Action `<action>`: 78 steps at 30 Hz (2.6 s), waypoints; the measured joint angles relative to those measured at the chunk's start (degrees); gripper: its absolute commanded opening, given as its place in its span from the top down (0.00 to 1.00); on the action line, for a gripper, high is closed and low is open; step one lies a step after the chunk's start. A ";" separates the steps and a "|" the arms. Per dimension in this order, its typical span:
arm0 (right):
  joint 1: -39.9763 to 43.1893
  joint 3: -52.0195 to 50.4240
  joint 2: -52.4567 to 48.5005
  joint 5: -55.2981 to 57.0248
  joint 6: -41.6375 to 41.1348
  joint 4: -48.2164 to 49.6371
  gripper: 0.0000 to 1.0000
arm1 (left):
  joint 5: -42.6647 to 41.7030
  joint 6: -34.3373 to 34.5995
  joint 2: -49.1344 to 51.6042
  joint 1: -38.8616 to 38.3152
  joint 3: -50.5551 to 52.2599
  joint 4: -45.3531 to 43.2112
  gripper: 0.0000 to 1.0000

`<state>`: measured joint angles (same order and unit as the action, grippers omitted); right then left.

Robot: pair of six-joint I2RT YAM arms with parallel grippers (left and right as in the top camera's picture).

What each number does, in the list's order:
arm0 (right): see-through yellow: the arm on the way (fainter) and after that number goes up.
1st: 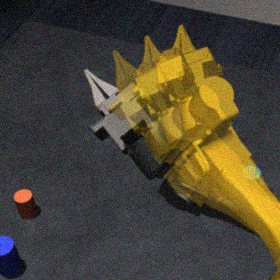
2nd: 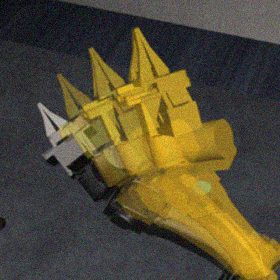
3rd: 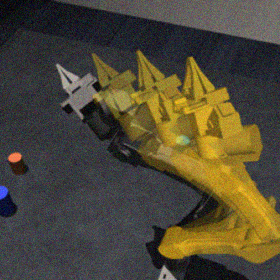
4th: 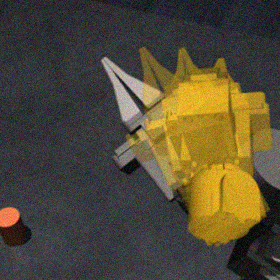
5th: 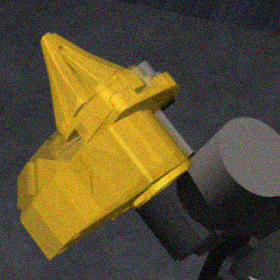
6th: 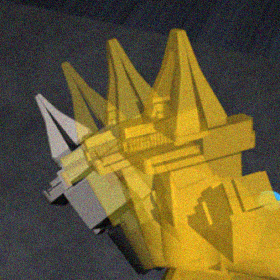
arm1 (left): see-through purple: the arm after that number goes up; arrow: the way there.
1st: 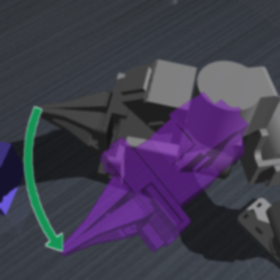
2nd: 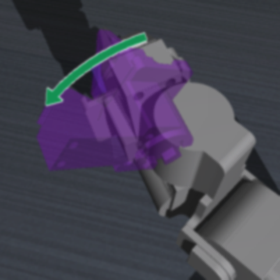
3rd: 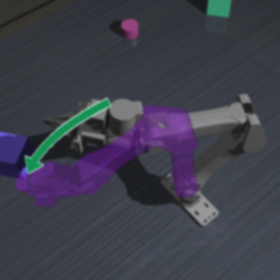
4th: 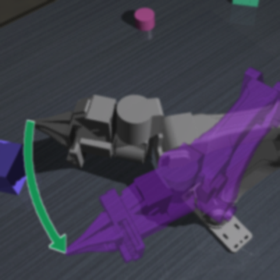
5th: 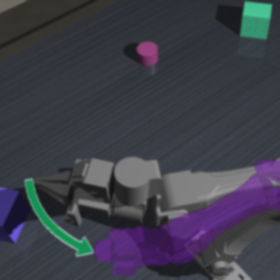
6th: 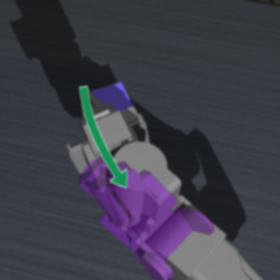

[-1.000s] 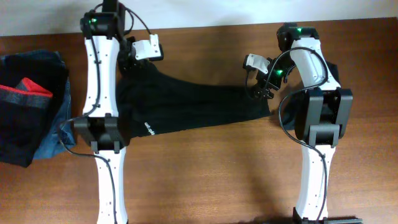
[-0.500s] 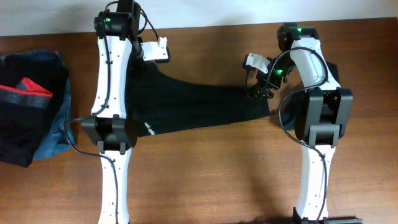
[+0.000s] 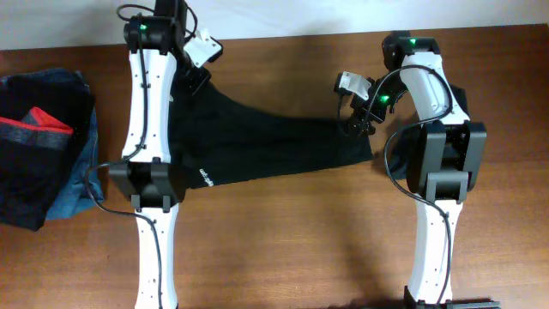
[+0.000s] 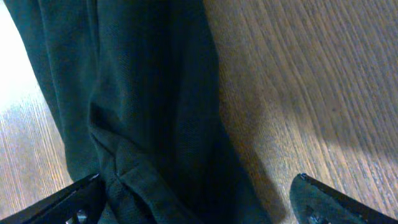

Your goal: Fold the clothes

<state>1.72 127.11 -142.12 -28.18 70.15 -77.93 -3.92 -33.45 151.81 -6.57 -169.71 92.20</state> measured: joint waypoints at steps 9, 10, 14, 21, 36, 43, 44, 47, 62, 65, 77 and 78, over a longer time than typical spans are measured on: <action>0.00 0.00 0.00 -0.42 -0.11 -1.05 0.01 | -5.01 4.13 0.00 0.26 0.00 -0.07 0.99; 0.00 0.00 0.00 -0.42 -0.13 -1.11 0.01 | -5.90 4.42 0.00 0.26 0.00 -0.09 0.99; 0.00 0.00 0.00 -0.76 -0.09 -1.36 0.01 | -8.41 6.43 0.00 0.26 0.00 0.04 0.04; 0.00 0.00 0.00 -2.78 -0.11 -1.53 0.01 | -12.20 10.51 0.00 0.28 0.00 3.32 0.01; 0.00 5.99 0.00 -3.67 -13.68 -3.23 0.02 | -17.29 31.87 1.25 1.68 0.02 0.61 0.08; 0.00 23.19 0.07 9.38 -39.43 -3.61 0.01 | -8.15 57.70 1.49 3.67 0.04 -0.13 0.19; 0.00 25.68 0.20 11.15 -43.78 -3.67 0.01 | -6.80 61.55 1.51 3.67 0.07 -0.13 0.19; 0.00 29.46 0.68 13.97 -53.51 -3.54 0.01 | -3.56 75.23 1.53 3.30 0.07 -1.31 0.01; 0.00 29.92 0.90 16.35 -64.39 -8.68 0.01 | 0.28 100.96 2.51 -0.11 0.13 -5.29 0.08; 0.00 29.92 0.90 16.35 -64.41 -9.16 0.01 | 2.19 107.97 2.60 -0.11 0.13 -2.14 0.08; 0.00 29.92 0.90 16.35 -64.41 -11.08 0.01 | 6.38 118.95 6.95 0.44 0.55 2.89 0.55; 0.00 29.92 0.90 16.37 -64.41 -11.15 0.01 | 6.38 119.01 7.41 0.52 0.55 2.91 0.53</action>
<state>1.72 157.03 -141.23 -11.81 5.74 -89.08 2.46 85.56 159.22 -6.04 -169.16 95.11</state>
